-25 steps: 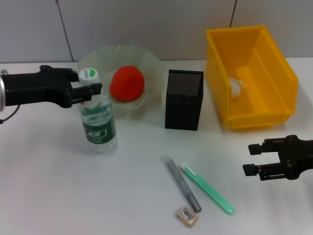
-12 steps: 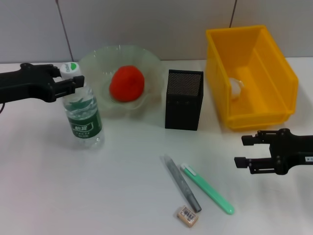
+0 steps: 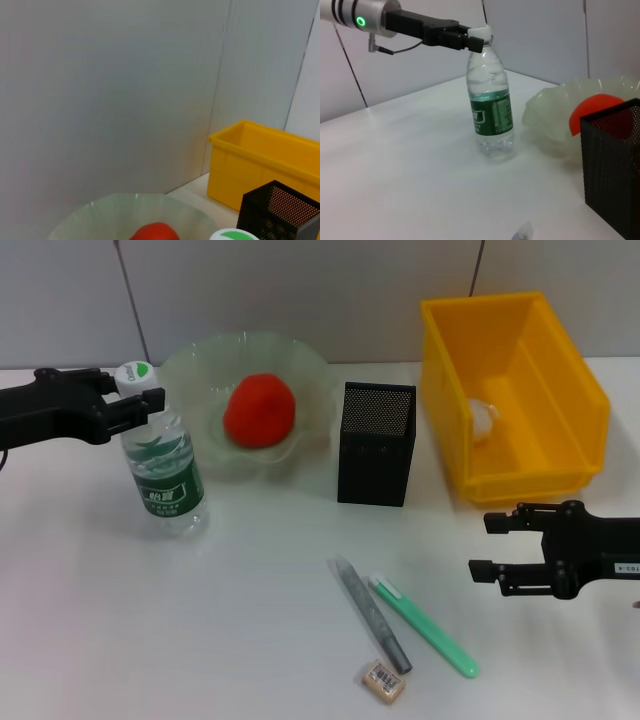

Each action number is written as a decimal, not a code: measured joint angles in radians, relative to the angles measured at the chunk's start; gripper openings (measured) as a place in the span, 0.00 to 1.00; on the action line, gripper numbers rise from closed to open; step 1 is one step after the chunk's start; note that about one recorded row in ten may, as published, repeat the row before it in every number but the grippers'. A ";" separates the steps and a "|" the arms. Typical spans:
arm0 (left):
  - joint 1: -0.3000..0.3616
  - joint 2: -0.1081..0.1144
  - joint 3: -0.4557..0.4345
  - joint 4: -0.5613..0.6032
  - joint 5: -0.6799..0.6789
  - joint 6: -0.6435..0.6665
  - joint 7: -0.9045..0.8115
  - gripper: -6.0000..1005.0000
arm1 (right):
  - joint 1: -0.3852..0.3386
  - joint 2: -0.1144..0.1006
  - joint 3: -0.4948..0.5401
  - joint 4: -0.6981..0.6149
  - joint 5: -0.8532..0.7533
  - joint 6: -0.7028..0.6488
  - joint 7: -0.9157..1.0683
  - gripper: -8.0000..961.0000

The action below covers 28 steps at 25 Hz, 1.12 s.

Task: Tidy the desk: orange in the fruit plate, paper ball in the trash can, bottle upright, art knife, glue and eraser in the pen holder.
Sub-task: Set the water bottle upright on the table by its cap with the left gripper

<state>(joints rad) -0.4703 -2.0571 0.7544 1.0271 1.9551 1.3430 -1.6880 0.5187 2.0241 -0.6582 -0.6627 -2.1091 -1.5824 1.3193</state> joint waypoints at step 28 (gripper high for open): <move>0.022 -0.007 -0.001 -0.105 -0.114 -0.031 0.171 0.45 | -0.012 0.014 0.008 0.000 0.000 -0.002 -0.032 0.77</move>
<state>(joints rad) -0.4487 -2.0641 0.7531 0.9223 1.8409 1.3122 -1.5171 0.5071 2.0378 -0.6503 -0.6628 -2.1091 -1.5846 1.2875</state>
